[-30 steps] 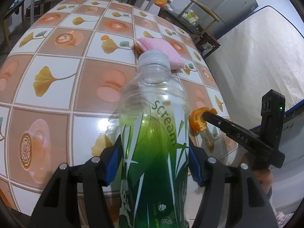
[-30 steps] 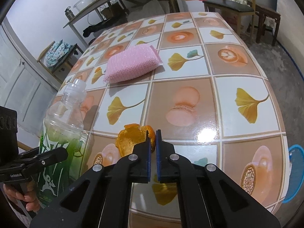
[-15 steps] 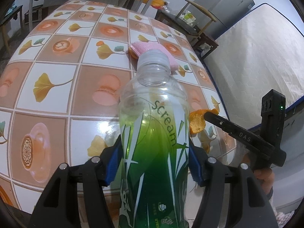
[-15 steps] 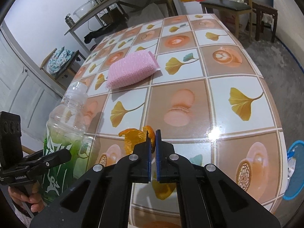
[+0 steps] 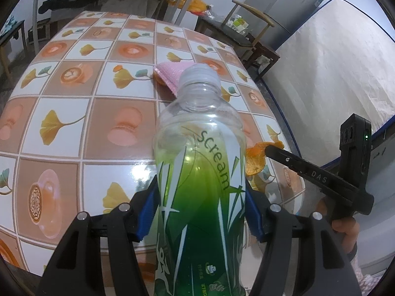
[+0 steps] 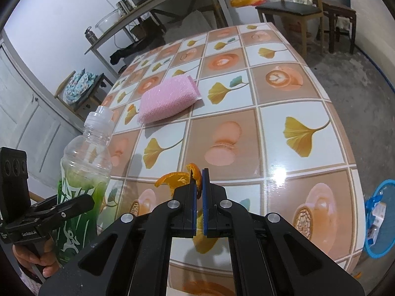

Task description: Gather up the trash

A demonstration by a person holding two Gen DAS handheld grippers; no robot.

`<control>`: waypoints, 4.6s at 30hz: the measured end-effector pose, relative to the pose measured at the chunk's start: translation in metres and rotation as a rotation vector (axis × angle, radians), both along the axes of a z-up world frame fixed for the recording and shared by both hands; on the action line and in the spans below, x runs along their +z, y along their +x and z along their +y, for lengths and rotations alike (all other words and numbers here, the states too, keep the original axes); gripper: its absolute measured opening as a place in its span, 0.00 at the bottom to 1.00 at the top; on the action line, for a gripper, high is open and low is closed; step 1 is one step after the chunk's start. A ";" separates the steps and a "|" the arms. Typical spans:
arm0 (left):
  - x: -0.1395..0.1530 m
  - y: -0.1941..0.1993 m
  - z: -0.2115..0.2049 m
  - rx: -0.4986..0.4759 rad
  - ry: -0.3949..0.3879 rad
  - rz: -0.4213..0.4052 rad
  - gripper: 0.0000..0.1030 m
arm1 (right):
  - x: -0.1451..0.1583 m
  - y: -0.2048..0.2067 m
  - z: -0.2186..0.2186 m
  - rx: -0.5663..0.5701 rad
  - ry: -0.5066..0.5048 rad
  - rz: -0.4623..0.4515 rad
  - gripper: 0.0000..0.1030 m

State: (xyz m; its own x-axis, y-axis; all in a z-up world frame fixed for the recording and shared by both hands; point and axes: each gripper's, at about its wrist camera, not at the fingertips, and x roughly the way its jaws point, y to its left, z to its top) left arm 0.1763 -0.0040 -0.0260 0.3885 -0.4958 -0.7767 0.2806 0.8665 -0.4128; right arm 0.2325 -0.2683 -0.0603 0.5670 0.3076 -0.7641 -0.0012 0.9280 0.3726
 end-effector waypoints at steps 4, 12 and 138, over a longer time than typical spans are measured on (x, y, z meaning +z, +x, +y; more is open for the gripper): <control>0.003 -0.001 -0.006 -0.009 0.008 -0.011 0.58 | 0.002 -0.003 -0.006 -0.008 0.007 -0.007 0.02; 0.011 -0.002 -0.019 -0.031 0.025 -0.045 0.58 | 0.010 -0.013 -0.018 -0.027 0.012 -0.031 0.02; 0.041 0.025 -0.123 -0.225 0.039 -0.384 0.94 | -0.022 -0.156 -0.260 -0.563 0.070 -0.029 0.69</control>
State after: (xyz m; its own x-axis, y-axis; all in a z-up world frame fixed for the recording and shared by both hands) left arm 0.2011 -0.1273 0.0154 0.5382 -0.5739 -0.6172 0.5903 0.7794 -0.2100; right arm 0.0768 -0.5285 -0.0825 0.6786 0.0009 -0.7345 0.4755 0.7616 0.4403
